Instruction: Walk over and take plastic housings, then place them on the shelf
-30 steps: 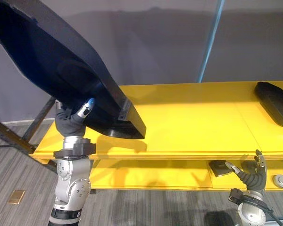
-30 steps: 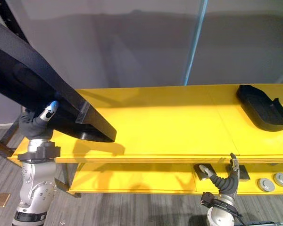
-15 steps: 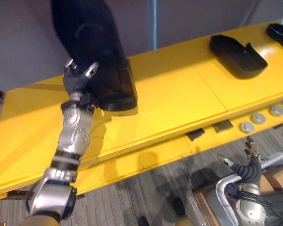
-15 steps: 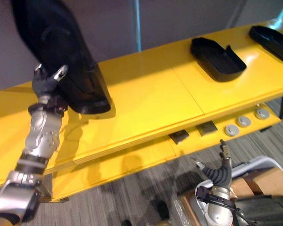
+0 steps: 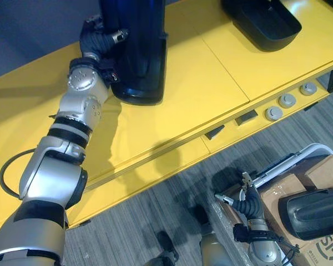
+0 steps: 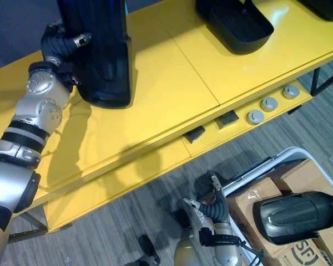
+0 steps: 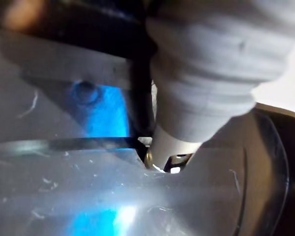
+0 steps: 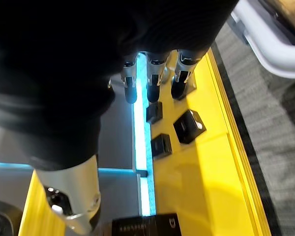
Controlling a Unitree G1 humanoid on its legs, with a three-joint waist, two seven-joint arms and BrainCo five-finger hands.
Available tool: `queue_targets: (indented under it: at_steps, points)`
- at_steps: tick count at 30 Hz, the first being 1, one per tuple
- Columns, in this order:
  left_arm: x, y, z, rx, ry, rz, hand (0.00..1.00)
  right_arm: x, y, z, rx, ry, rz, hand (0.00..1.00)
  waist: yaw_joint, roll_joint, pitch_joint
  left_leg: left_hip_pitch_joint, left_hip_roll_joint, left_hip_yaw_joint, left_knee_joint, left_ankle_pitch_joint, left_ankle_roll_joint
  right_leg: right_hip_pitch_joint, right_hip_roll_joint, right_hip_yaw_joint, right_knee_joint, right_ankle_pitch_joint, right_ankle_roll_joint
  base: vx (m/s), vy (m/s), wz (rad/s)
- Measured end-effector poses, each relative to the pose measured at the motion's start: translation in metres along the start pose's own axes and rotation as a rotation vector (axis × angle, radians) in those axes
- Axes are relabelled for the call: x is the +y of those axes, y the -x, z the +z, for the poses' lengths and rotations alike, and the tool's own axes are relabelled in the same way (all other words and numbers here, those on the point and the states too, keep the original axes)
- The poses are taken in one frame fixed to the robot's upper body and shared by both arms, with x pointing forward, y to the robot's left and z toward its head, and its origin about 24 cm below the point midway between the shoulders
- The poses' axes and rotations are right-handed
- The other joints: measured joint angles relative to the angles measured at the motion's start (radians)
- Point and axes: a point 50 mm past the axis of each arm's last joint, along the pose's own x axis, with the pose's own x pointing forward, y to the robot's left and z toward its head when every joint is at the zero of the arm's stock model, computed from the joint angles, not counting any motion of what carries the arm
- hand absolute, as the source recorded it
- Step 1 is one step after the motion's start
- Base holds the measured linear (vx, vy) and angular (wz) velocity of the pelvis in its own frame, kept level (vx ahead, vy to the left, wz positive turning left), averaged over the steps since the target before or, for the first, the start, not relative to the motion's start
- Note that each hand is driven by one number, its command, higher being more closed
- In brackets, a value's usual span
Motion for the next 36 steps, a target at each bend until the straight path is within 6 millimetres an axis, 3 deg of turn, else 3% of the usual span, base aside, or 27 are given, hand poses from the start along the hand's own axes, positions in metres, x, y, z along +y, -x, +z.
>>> queue_targets:
  at_steps: [9,20,21,23,36]
  points:
    - [0.018,-0.002,-0.008,0.076,-0.01,0.128,1.0,0.015,0.005,-0.008,0.039,-0.015,0.06,0.0,0.003,-0.001,0.021,-0.03,0.002,-0.01,0.018,0.0,-0.001,-0.018,-0.002,-0.008,0.001,0.006,0.001,0.0,0.037,0.04]
    - [0.008,0.006,-0.037,0.175,-0.006,0.111,1.0,0.026,0.008,-0.014,0.07,-0.022,0.103,0.0,0.003,-0.002,0.028,-0.03,0.001,-0.026,0.016,0.0,-0.001,-0.011,-0.005,-0.029,0.001,0.005,0.001,0.01,0.043,0.04]
    - [0.009,0.007,-0.041,0.189,-0.009,0.115,0.0,0.026,0.008,-0.014,0.07,-0.021,0.103,0.0,0.004,-0.002,0.028,-0.03,0.001,-0.028,0.016,0.0,-0.001,-0.011,-0.005,-0.029,0.001,0.005,0.001,0.0,0.055,0.06]
    - [0.009,0.01,-0.049,0.209,-0.021,0.122,0.0,0.026,0.009,-0.015,0.074,-0.02,0.102,0.0,0.005,-0.002,0.028,-0.029,0.001,-0.033,0.017,0.001,-0.001,-0.007,-0.005,-0.032,0.001,0.005,0.0,0.0,0.054,0.05]
    - [0.011,0.011,-0.05,0.21,-0.076,0.135,0.0,0.031,0.01,-0.015,0.076,-0.021,0.121,0.0,0.009,-0.002,0.028,-0.028,0.002,-0.035,0.016,0.004,-0.002,-0.005,-0.005,-0.034,0.001,0.006,0.0,0.0,0.044,0.01]
